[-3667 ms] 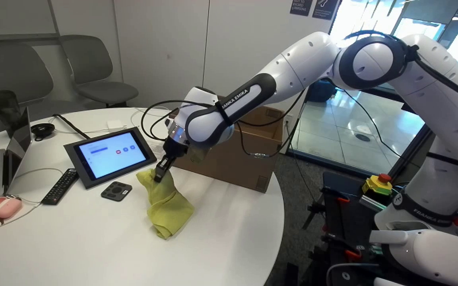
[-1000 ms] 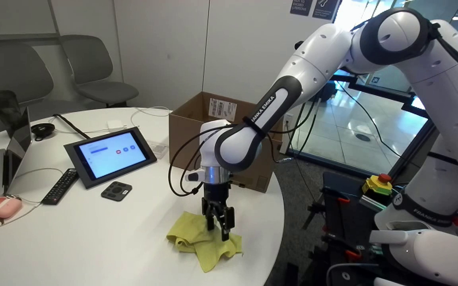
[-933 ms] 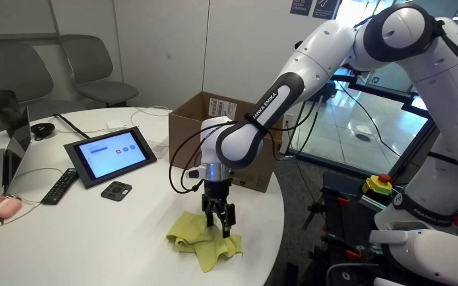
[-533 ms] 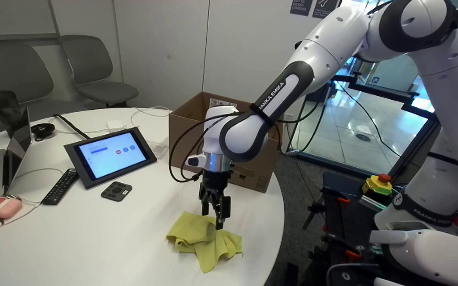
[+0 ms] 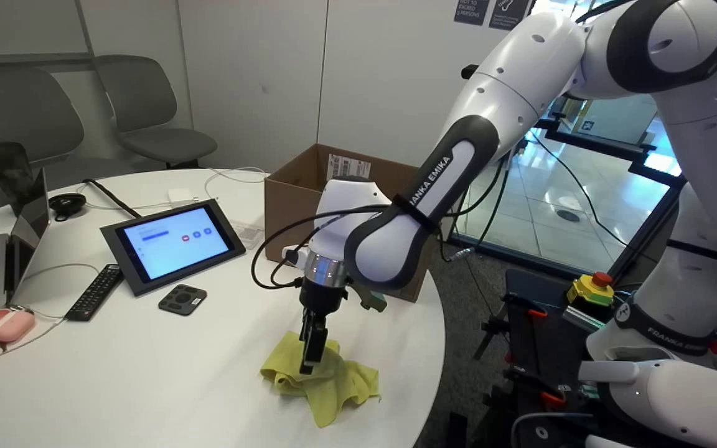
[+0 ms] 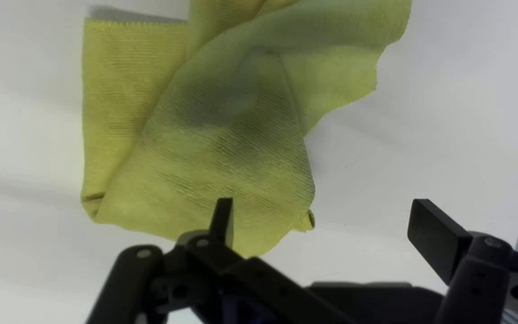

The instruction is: Put the green marker on the yellow towel, fold the towel twice and put it in the brown box

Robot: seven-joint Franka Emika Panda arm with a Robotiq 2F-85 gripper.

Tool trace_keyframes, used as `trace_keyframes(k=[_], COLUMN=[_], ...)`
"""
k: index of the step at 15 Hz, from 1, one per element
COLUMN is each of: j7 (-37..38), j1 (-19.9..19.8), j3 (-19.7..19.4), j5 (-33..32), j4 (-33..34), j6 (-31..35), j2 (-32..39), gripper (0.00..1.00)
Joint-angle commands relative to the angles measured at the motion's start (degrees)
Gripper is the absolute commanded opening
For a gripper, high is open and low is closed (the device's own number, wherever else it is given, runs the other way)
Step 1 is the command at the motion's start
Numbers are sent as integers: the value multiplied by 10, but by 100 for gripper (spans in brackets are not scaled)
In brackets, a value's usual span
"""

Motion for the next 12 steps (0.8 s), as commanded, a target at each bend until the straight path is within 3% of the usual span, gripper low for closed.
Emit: trace_keyframes(k=[1, 3, 6, 12], j7=[142, 208, 270, 322], j1=[88, 141, 186, 216], j3=[-78, -133, -178, -195], j5=[-37, -66, -95, -111], j4=[2, 8, 17, 39], j6=[57, 63, 39, 13], j2=[8, 15, 30, 60], gripper=[100, 100, 100, 100])
